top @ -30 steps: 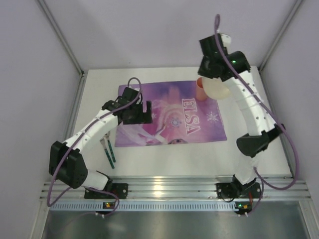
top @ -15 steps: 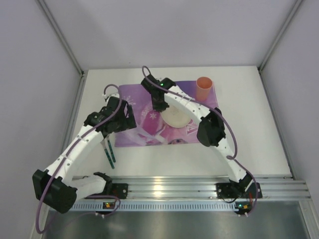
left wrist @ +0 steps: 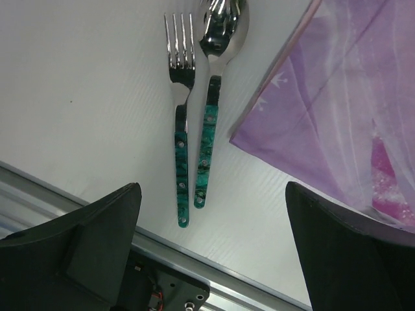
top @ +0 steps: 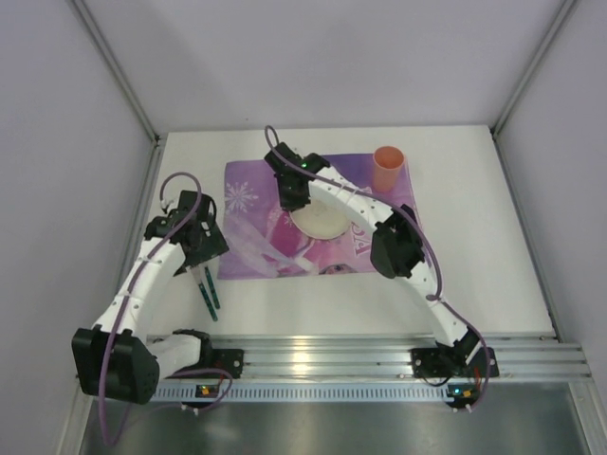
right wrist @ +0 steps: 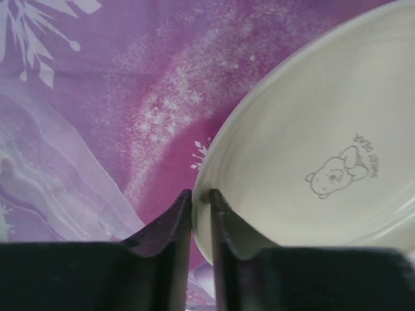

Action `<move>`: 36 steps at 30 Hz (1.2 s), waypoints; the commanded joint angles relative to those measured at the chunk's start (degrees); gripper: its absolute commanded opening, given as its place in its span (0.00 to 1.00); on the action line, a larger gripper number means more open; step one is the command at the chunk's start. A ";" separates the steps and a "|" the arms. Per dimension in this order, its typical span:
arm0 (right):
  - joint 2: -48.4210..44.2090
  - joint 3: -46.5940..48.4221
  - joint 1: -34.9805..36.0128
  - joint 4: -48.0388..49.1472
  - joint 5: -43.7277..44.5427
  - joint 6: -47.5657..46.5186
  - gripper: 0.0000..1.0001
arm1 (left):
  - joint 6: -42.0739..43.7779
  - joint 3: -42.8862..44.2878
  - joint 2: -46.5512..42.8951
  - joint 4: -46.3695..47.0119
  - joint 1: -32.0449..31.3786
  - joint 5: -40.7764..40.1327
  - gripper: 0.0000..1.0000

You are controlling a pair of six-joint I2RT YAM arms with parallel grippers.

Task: Set the dinner table for one person

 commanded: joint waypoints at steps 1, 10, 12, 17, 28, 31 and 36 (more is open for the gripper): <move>1.77 -2.19 0.87 7.32 -6.20 0.27 0.24 | 1.32 -0.77 1.69 1.42 2.33 2.88 0.98; -6.89 -7.45 -0.01 8.38 -9.45 -0.61 0.74 | 1.76 -1.91 10.49 9.41 3.91 7.54 0.94; -11.65 -10.09 -0.10 8.99 -9.45 -0.52 0.75 | 1.67 -2.44 11.10 10.03 3.91 5.70 0.92; -27.47 -21.69 -0.88 10.93 -8.66 -0.70 0.77 | 2.02 -4.46 14.44 12.93 4.00 3.85 0.84; -45.32 -44.36 -11.68 11.55 -9.10 -1.22 0.76 | 2.11 -6.57 19.28 17.15 5.40 0.33 0.67; -47.53 -47.09 -14.33 11.54 -9.36 -1.66 0.75 | 2.28 -6.40 20.33 17.42 6.72 0.33 0.66; -48.94 -48.77 -16.88 11.55 -9.36 -2.19 0.75 | 3.42 -7.10 21.47 20.23 9.01 2.87 0.65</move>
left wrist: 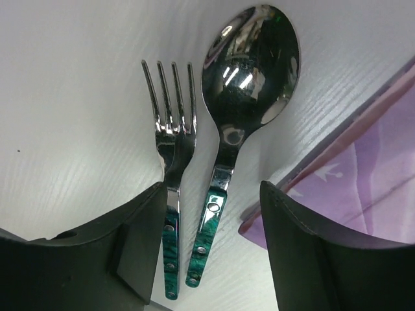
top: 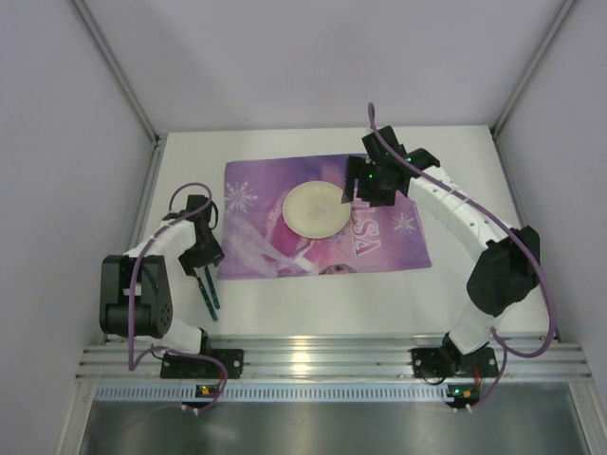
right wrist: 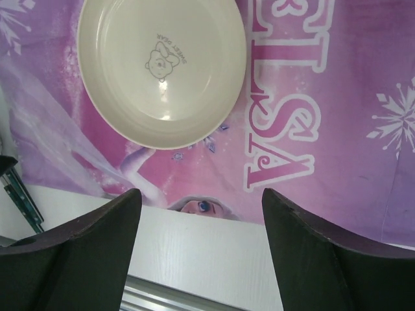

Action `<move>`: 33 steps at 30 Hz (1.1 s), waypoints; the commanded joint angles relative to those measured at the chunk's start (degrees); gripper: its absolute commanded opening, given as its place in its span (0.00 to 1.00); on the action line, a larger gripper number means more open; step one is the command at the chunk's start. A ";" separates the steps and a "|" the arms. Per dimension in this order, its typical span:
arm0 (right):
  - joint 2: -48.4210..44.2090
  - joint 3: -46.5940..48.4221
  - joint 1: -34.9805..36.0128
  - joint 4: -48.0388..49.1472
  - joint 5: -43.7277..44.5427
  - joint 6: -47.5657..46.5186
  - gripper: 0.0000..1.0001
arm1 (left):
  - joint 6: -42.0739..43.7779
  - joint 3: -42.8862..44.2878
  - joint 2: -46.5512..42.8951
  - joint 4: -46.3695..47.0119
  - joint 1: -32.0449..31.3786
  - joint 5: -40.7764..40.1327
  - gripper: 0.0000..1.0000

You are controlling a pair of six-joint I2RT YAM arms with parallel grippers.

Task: Set the dinner table for one person

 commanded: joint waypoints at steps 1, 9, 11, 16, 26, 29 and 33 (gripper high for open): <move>-3.65 0.32 -1.34 1.21 -0.07 -1.16 0.75 | 1.28 -0.35 0.99 3.68 0.75 0.65 0.64; -2.34 0.58 -3.45 1.12 -2.62 -2.22 0.73 | 1.55 0.10 6.79 6.94 0.84 1.70 0.47; -2.25 0.75 -3.72 1.03 -2.80 -2.48 0.73 | 1.64 0.27 7.67 7.20 0.84 1.62 0.41; -2.07 0.58 -4.68 0.94 -2.98 -3.01 0.72 | 2.25 1.06 10.04 8.08 0.84 1.00 0.34; -2.33 0.05 -4.86 0.68 -4.82 -3.27 0.70 | 3.83 6.50 14.97 6.25 1.10 -1.98 0.00; -2.60 0.05 -4.77 0.85 -5.17 -3.01 0.70 | 6.20 9.75 14.27 4.58 1.19 -3.92 0.00; -2.68 0.93 -3.81 1.99 -7.62 -3.27 0.70 | 9.89 15.64 13.48 1.14 1.19 -6.99 0.00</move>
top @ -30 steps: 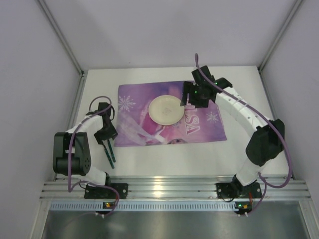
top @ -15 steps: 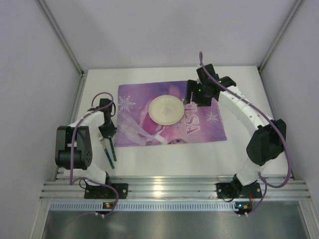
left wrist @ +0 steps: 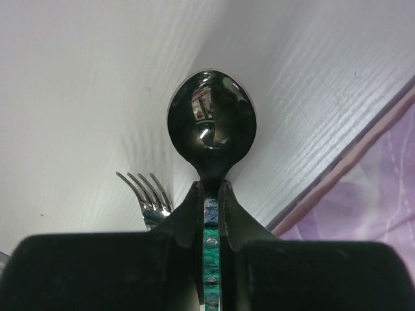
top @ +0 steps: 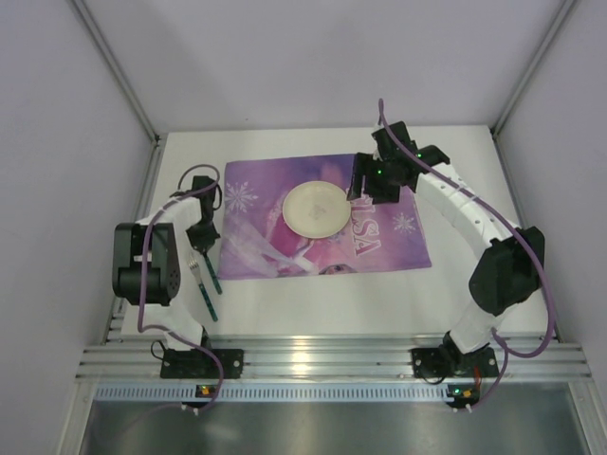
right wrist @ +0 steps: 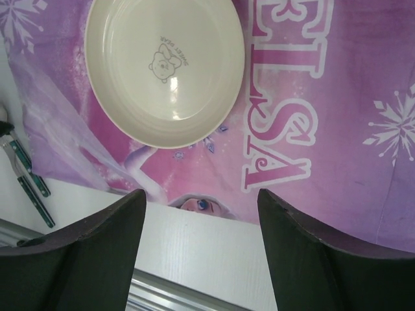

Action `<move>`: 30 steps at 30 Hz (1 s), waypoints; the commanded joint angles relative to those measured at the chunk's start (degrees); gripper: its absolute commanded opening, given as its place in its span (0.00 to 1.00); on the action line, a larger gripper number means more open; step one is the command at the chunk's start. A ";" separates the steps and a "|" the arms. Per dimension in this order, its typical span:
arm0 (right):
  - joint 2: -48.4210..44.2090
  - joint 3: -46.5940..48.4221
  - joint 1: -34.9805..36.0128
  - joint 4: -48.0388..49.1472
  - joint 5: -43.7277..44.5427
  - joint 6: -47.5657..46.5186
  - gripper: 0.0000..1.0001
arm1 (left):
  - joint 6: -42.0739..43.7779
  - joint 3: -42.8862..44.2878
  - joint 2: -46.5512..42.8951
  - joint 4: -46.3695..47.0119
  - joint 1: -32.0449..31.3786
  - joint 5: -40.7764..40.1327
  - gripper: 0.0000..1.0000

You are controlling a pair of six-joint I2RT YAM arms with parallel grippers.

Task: Set the dinner table for one person

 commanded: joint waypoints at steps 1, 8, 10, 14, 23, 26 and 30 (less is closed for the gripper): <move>-2.40 1.43 0.94 2.24 -4.04 -1.13 0.70 | 4.10 4.48 -0.73 -0.65 0.69 -4.85 0.00; -1.43 2.14 4.80 8.64 -12.92 0.00 0.71 | 5.96 9.31 -5.74 -3.29 0.69 -1.79 0.00; -0.91 1.35 5.95 11.10 -17.66 1.67 0.72 | 5.78 10.72 -6.53 -4.25 0.69 1.37 0.00; -0.12 -1.63 6.56 23.55 -28.56 6.94 0.76 | 4.73 14.50 -7.50 -6.36 0.69 8.92 0.00; 5.50 -10.34 8.67 44.42 -39.39 19.52 0.78 | -2.21 25.48 -8.91 -5.49 -1.94 29.15 0.00; 8.05 -8.94 11.13 44.08 -38.95 18.91 0.78 | -4.76 30.40 -8.21 -5.58 -4.58 30.56 0.00; 10.16 -7.45 13.77 43.99 -37.20 19.17 0.78 | -6.35 33.22 -7.07 -5.67 -7.92 30.83 0.00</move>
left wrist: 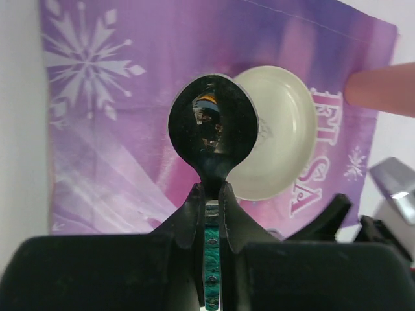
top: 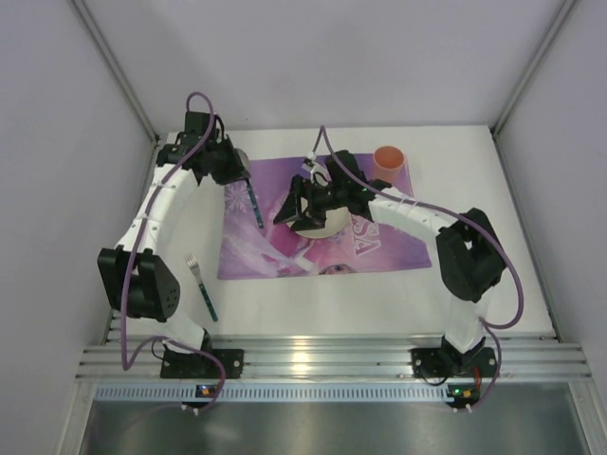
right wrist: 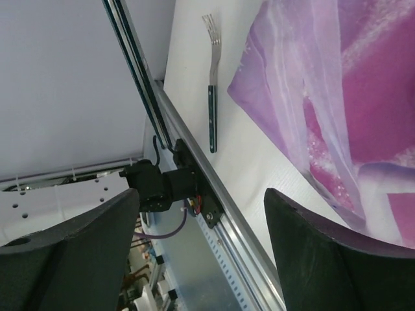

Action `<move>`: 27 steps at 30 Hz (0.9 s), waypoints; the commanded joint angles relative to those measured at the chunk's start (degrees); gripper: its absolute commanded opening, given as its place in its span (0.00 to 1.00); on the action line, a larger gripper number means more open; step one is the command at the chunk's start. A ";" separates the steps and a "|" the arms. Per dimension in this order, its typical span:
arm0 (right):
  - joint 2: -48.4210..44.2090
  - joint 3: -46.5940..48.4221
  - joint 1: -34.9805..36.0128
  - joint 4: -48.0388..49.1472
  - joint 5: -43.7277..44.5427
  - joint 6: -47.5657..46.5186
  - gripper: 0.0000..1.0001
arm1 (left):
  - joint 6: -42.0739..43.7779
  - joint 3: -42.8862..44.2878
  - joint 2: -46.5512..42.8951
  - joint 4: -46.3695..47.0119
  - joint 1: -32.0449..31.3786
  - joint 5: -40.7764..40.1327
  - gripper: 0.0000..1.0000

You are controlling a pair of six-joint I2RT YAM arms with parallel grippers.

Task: Set the dinner table for one person

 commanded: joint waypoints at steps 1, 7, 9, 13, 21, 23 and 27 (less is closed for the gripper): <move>1.10 2.98 2.38 5.17 -0.56 1.33 0.78 | -2.81 3.26 -1.08 0.74 -3.70 3.13 0.00; 3.65 5.79 3.88 5.00 0.50 1.51 0.77 | -3.95 3.88 -0.81 2.24 -8.54 2.52 0.00; 4.09 6.58 3.88 4.64 0.93 1.25 0.76 | -4.13 3.96 -0.55 2.24 -9.51 2.26 0.00; 4.26 6.85 3.97 4.20 1.46 0.98 0.63 | -4.39 3.70 -0.90 2.15 -10.04 1.90 0.00; 1.19 4.40 4.23 2.36 3.92 -0.86 0.00 | -4.48 2.30 -0.99 2.15 -10.31 0.23 0.00; -0.82 2.99 3.62 0.61 4.89 -1.74 0.00 | -4.48 1.51 -1.25 2.41 -10.31 0.06 0.00; -6.18 -3.32 -0.42 -3.26 7.61 -4.11 0.00 | -3.25 -0.16 -2.21 2.15 -10.40 -0.29 0.57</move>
